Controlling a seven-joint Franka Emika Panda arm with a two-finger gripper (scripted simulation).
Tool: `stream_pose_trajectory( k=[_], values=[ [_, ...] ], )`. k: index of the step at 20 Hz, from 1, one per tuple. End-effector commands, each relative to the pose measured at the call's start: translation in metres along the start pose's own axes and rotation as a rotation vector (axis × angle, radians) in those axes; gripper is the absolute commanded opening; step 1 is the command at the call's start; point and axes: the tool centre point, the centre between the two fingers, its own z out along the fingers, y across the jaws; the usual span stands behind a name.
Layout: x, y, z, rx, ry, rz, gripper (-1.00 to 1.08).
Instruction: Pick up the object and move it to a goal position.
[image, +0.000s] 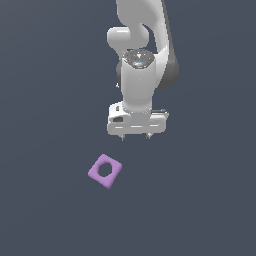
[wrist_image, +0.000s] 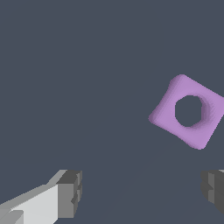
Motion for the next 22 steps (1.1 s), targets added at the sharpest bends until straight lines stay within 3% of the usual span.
stream_pose_trajectory(
  k=[1,8,22],
  values=[
    [0.000,0.000,0.000,0.000,0.000,0.000,1.08],
    [0.000,-0.012,-0.007,-0.005,-0.001,-0.027,1.08],
    [0.013,0.009,0.026,0.009,0.040,-0.101,1.08]
  ],
)
